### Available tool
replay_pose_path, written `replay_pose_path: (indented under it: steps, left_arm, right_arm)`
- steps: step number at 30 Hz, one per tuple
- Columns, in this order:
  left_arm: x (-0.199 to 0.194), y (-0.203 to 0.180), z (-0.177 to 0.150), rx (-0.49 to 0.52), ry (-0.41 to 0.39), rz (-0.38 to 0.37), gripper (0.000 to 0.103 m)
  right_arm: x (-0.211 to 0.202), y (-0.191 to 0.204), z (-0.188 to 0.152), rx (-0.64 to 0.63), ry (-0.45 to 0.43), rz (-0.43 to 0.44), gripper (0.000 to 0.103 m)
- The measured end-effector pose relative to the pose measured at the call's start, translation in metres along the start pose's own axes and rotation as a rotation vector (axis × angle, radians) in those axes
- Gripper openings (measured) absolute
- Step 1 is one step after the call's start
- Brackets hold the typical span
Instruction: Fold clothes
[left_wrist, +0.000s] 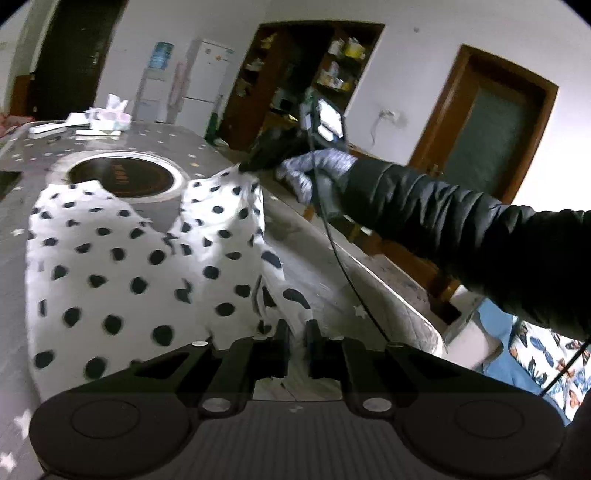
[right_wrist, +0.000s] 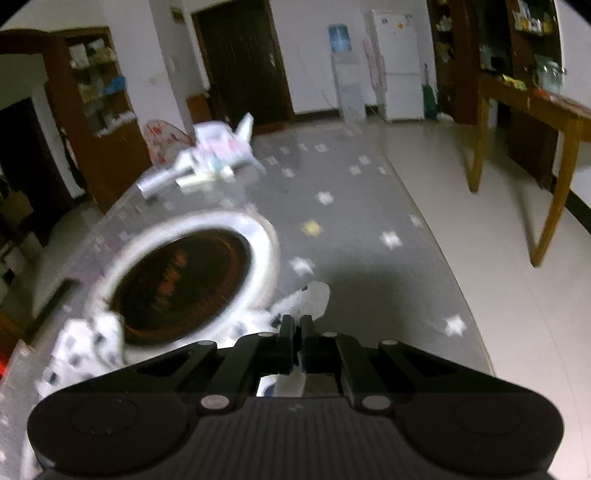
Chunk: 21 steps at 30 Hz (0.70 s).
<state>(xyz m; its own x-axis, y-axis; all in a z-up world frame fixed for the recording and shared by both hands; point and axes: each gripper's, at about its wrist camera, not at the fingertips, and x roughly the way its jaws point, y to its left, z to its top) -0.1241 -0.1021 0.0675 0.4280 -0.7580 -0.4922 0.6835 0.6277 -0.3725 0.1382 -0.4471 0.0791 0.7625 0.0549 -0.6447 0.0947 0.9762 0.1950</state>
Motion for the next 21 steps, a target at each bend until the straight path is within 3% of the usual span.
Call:
replay_pose_path:
  steps: [9,15,21]
  left_arm:
    - [-0.066,0.026,-0.016,-0.106,-0.107,0.079,0.009]
    - [-0.092,0.047,-0.033,-0.179,-0.125,0.143,0.009]
    - [-0.101,0.066,-0.047,-0.253,-0.108,0.188,0.010]
  right_arm:
    - [-0.009,0.095,0.036,-0.079,-0.063,0.099,0.003]
    - [0.026,0.174,0.034,-0.167,-0.032,0.159,0.003]
    - [0.071,0.243,0.011,-0.222,0.034,0.228,0.003]
